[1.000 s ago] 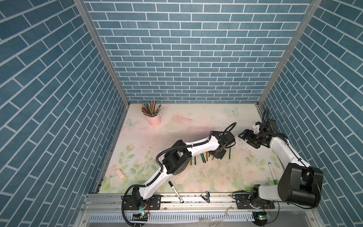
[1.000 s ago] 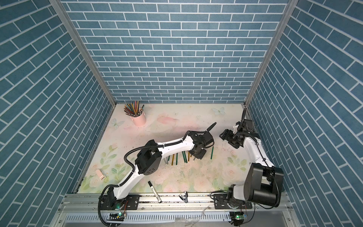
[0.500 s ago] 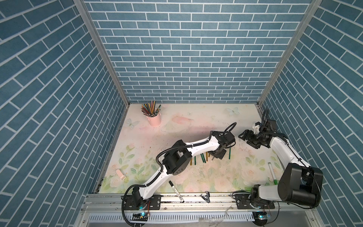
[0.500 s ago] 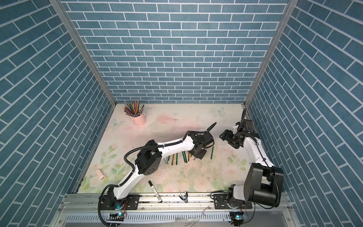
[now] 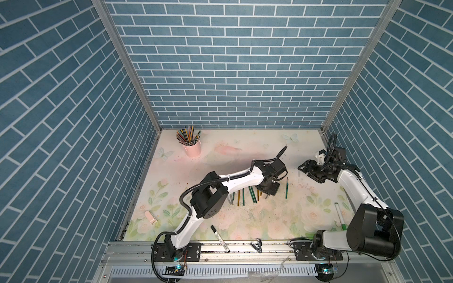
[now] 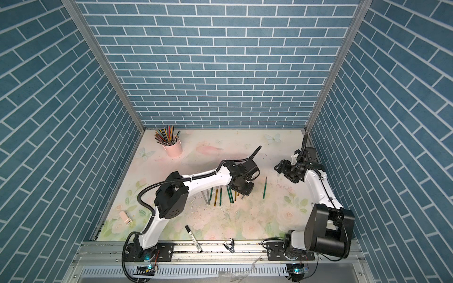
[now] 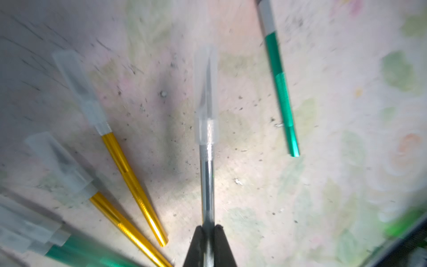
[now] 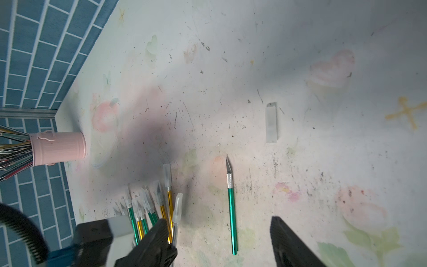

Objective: Remove protective caps from carving knives
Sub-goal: Pick up the carving knife from the center of the board.

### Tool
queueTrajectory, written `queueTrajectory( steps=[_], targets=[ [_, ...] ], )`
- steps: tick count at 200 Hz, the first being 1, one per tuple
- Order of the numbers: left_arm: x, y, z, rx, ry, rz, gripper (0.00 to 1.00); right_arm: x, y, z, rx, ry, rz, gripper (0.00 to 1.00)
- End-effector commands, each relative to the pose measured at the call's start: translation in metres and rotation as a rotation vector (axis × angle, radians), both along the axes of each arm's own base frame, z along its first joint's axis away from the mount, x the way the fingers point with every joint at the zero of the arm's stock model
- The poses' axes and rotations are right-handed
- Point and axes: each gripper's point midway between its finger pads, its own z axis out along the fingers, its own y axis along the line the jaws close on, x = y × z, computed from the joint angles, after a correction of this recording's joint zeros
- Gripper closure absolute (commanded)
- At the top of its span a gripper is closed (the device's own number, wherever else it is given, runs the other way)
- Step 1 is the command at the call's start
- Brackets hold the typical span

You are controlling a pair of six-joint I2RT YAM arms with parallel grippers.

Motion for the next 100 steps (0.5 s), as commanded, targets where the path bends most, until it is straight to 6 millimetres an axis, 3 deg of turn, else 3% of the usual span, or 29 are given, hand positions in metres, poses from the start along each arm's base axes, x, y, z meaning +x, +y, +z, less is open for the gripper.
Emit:
queueTrajectory(
  steps=[1,45,100],
  targets=[
    [0.008,-0.011,0.026,-0.152,0.007,0.013,0.93,0.006,0.016,0.011,0.055,-0.035,0.036,0.30],
    [0.011,-0.009,0.042,-0.220,-0.008,0.007,0.93,0.010,0.047,0.015,0.113,-0.050,0.097,0.34],
    [0.013,-0.007,0.039,-0.222,-0.002,0.016,0.94,0.016,0.081,0.013,0.158,-0.053,0.137,0.39]
  ],
)
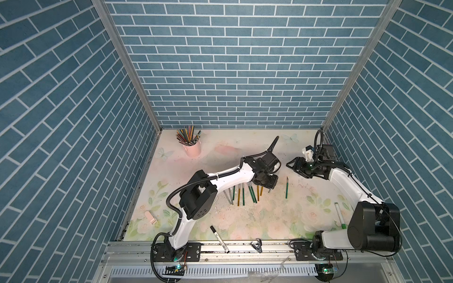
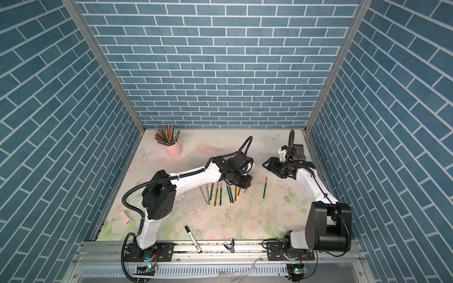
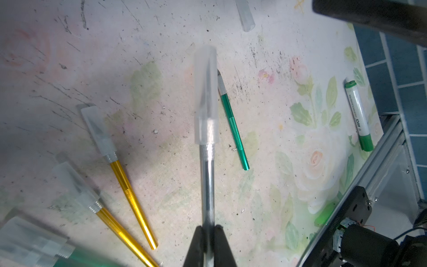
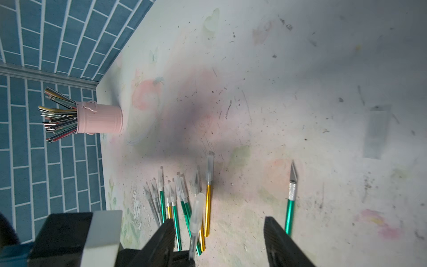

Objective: Remove protective caps from carving knives
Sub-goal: Pick up the carving knife from the center of the board, then remove the protective sleeve from the carving knife.

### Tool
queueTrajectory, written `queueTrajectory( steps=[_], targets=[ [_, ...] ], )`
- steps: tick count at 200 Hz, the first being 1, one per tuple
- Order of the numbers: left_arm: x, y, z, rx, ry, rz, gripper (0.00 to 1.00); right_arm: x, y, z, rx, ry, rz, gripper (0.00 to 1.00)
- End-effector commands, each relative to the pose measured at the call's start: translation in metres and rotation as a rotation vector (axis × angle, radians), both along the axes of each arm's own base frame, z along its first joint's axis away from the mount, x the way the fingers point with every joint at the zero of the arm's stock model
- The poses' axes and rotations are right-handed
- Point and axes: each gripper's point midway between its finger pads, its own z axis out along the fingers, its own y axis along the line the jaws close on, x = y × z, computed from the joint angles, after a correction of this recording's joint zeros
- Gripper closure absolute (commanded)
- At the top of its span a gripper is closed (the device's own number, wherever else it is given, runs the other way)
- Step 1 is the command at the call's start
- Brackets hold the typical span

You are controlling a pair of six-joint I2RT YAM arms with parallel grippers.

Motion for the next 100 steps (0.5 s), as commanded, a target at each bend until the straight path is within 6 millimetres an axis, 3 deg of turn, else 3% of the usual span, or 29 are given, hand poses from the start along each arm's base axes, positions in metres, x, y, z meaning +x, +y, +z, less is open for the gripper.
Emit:
queueTrajectory(
  steps=[1,100],
  targets=[
    [0.002,0.000,0.006,-0.022,-0.002,0.011,0.94,0.006,0.013,0.002,0.038,0.004,-0.003,0.39],
    [0.006,-0.002,0.008,-0.029,-0.009,0.018,0.93,0.001,0.038,-0.020,0.056,0.059,0.013,0.50]
  ],
)
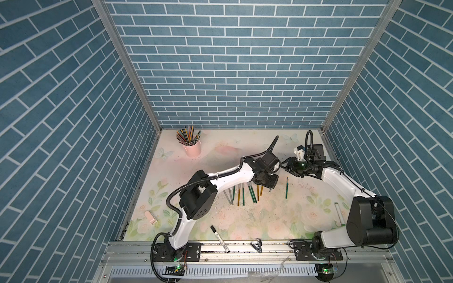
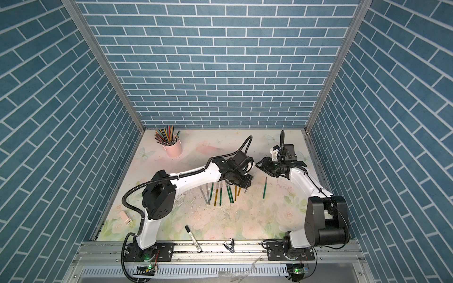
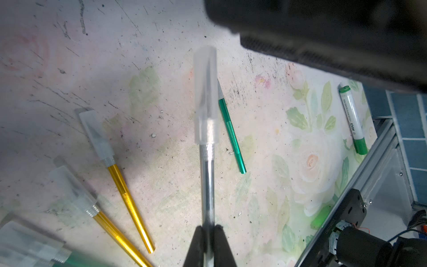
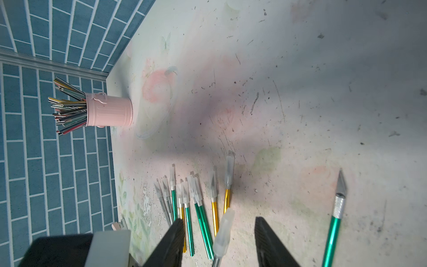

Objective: Remove protective caps from carving knives
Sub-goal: Remove the protective sleeve from the carving knife.

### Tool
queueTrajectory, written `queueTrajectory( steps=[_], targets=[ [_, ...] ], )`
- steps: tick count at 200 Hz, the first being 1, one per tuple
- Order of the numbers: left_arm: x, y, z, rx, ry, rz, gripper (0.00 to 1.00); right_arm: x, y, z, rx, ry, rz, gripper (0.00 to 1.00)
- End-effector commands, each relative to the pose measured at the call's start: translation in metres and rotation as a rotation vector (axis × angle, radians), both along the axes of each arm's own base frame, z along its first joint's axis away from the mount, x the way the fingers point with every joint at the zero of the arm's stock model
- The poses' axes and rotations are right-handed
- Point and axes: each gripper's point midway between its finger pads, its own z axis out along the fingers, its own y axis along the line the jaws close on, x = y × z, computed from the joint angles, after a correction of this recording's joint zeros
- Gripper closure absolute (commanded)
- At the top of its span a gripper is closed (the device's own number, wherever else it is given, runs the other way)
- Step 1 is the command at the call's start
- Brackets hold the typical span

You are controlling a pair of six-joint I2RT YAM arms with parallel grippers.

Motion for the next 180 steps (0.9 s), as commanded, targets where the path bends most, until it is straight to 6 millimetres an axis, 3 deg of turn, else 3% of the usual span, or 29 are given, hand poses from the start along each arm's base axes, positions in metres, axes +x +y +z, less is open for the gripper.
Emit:
queueTrajectory(
  steps=[1,127,180],
  targets=[
    [0.004,-0.001,0.007,-0.017,-0.009,0.009,0.93,-0.002,0.004,-0.010,0.010,0.040,-0.021,0.50],
    [0.005,-0.002,0.008,-0.021,-0.013,0.013,0.94,-0.004,0.021,-0.027,0.047,0.085,-0.008,0.64],
    [0.008,-0.001,0.006,-0.017,-0.015,0.017,0.93,-0.004,0.024,-0.029,0.049,0.096,-0.006,0.74]
  ],
)
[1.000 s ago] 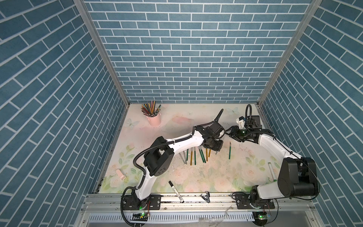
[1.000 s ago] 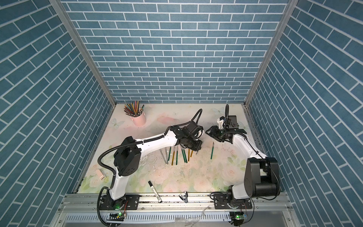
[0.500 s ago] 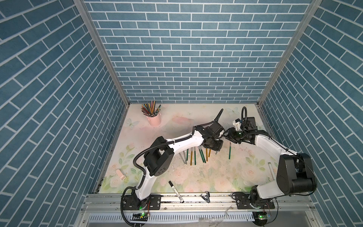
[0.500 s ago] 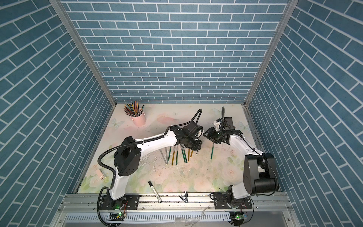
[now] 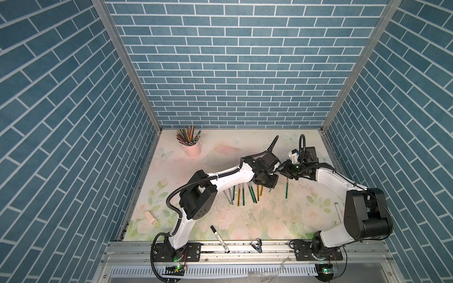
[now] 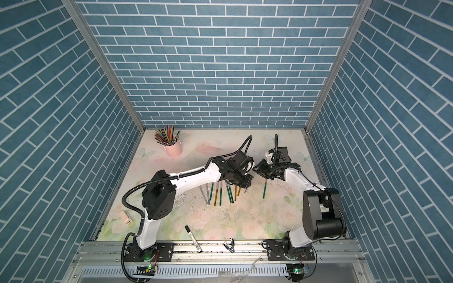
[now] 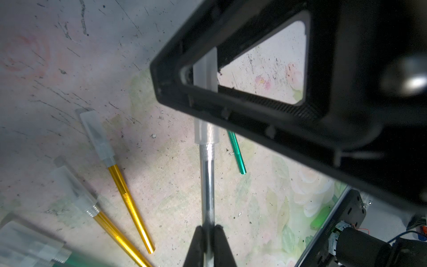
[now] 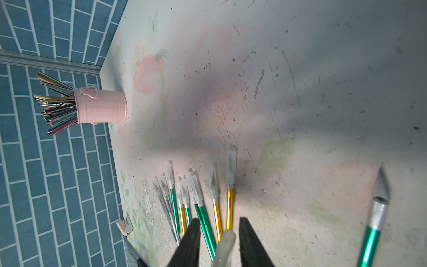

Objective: Remove protective caps from carving knives
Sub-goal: Remove the protective sleeve from the carving knife.

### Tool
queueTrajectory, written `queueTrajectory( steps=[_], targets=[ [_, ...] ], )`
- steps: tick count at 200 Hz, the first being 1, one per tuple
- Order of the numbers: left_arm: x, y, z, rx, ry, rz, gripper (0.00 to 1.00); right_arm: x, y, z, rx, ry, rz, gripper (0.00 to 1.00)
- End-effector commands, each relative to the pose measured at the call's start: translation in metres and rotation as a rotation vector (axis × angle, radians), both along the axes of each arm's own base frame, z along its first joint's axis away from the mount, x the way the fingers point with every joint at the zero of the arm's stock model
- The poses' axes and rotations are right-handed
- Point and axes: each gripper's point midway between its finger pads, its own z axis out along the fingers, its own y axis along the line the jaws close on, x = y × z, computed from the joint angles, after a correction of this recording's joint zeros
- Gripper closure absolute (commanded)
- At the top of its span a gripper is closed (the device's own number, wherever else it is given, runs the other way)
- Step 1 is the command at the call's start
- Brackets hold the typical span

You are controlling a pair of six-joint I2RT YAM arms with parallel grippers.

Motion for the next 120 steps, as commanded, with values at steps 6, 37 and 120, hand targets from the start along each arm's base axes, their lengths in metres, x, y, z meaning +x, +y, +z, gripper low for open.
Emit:
queueTrajectory(
  steps=[6,37,120],
  targets=[
    [0.008,-0.001,0.006,-0.014,-0.015,0.015,0.94,-0.001,0.004,-0.004,0.015,0.023,-0.004,0.76],
    [0.009,0.000,0.003,-0.005,-0.017,0.020,0.93,0.000,0.004,-0.003,0.008,0.023,-0.010,0.84],
    [0.006,0.009,-0.009,0.041,-0.012,0.016,0.93,0.011,-0.003,0.001,-0.038,0.014,-0.033,0.93]
  ],
)
